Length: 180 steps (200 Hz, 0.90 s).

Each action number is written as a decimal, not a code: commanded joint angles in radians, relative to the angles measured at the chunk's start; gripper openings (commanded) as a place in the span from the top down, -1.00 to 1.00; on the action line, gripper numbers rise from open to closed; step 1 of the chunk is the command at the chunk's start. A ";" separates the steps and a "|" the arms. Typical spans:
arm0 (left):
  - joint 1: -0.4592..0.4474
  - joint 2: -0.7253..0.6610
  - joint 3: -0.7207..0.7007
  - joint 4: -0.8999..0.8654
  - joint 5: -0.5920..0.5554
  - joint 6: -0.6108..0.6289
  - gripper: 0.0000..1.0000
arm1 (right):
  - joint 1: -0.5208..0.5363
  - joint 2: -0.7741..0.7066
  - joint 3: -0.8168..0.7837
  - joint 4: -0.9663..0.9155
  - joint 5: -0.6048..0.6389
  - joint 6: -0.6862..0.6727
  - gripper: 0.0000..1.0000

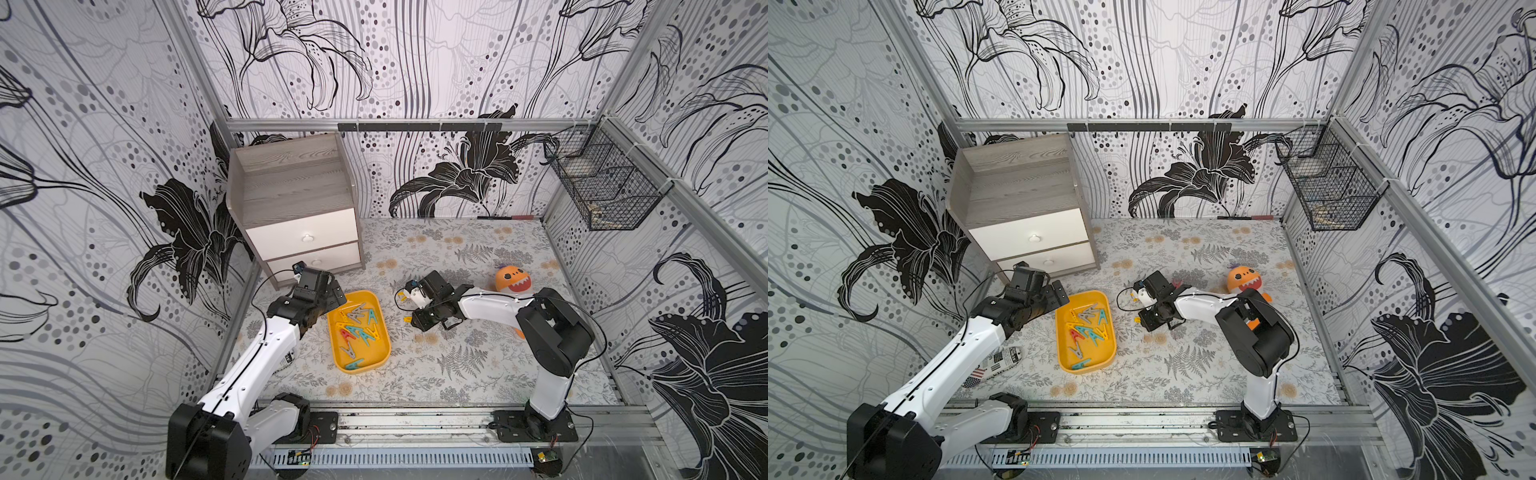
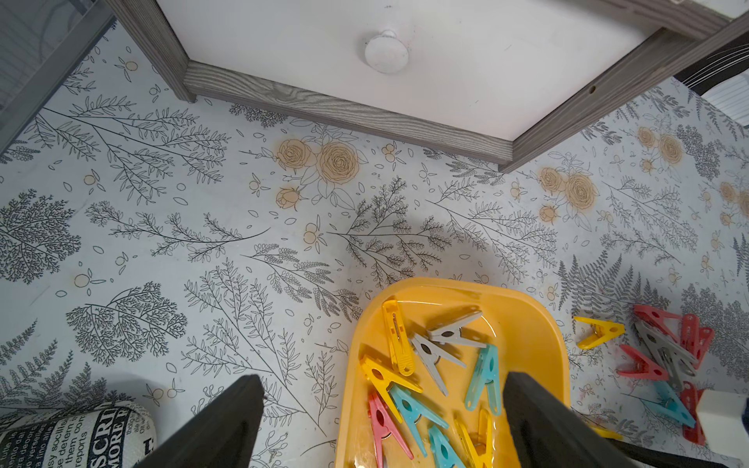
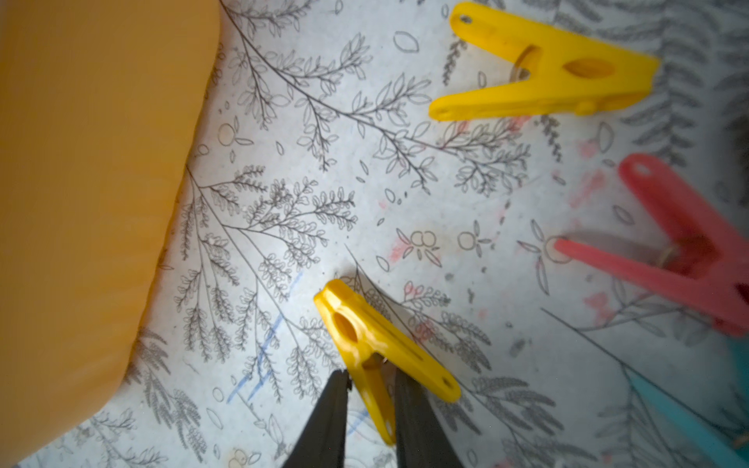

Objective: Put the clothespins into the storage box
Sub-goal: Pick up the clothespin from the center of the board.

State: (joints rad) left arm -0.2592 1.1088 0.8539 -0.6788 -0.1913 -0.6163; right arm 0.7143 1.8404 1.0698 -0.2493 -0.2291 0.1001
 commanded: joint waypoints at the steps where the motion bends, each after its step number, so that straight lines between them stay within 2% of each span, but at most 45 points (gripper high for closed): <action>1: -0.002 0.003 0.033 0.007 -0.019 0.006 -0.95 | 0.010 0.001 -0.026 -0.012 0.025 -0.011 0.69; 35: -0.002 0.005 0.036 0.007 -0.020 0.005 -0.95 | 0.010 -0.058 -0.031 -0.032 0.053 -0.006 0.87; 74: -0.002 0.006 0.031 0.009 -0.022 0.003 -0.95 | 0.018 -0.165 0.007 -0.063 0.045 0.022 0.90; 112: 0.001 0.013 0.044 0.000 -0.046 0.000 -0.95 | 0.127 -0.226 0.087 -0.073 0.011 0.048 0.90; 155: 0.038 0.024 0.068 -0.005 -0.045 -0.001 -0.95 | 0.274 -0.178 0.140 -0.011 -0.073 0.073 0.90; 180: 0.051 0.030 0.078 -0.013 -0.045 -0.003 -0.95 | 0.349 -0.035 0.199 -0.026 -0.067 0.067 0.90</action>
State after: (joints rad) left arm -0.2211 1.1301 0.8959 -0.6922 -0.2173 -0.6163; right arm 1.0107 1.6890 1.2190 -0.2665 -0.2707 0.1524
